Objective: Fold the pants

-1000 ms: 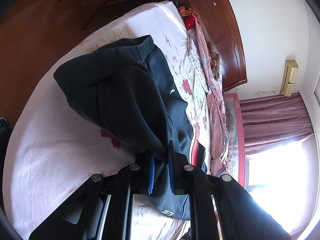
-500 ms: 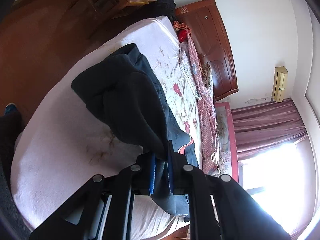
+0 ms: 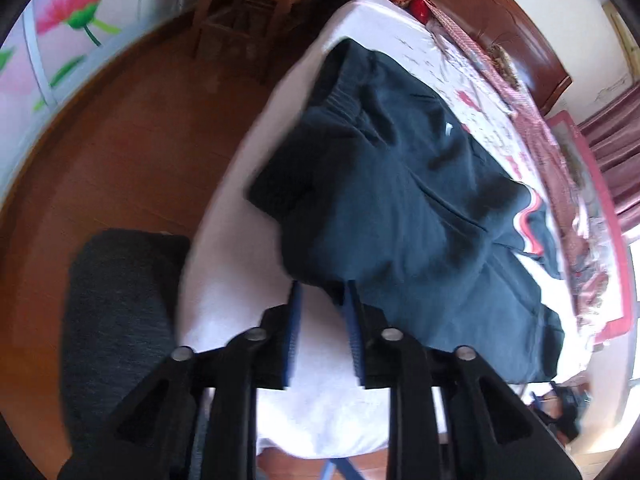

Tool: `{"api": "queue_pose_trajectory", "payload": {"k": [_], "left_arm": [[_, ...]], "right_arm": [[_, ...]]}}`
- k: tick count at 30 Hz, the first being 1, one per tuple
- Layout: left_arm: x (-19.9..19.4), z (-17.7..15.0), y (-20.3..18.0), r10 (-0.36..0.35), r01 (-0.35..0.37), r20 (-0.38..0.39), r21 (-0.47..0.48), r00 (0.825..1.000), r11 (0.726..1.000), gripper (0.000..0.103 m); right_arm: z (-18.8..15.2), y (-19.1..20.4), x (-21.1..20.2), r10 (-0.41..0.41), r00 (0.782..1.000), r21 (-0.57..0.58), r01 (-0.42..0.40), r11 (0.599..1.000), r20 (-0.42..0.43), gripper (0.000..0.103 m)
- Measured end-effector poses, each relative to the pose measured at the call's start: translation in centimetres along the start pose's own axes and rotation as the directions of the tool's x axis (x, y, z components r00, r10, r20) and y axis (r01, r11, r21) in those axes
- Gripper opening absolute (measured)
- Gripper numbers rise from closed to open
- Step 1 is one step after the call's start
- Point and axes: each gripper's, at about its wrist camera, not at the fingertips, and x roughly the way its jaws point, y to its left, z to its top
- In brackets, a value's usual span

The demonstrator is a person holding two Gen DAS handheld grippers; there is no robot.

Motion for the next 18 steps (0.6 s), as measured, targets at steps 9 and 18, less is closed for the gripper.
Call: {"api": "queue_pose_trajectory", "payload": {"k": [9, 18], "left_arm": [[-5.0, 1.4, -1.9, -0.025, 0.004, 0.179, 0.113, 0.984, 0.994, 0.054], [-4.8, -3.7, -8.9, -0.119, 0.094, 0.043, 0.379, 0.992, 0.920, 0.087]], "right_arm": [[6.4, -2.4, -2.3, -0.024, 0.979, 0.163, -0.010, 0.987, 0.200, 0.055], [8.0, 0.7, 0.0, -0.163, 0.962, -0.015, 0.170, 0.985, 0.219, 0.010]]}}
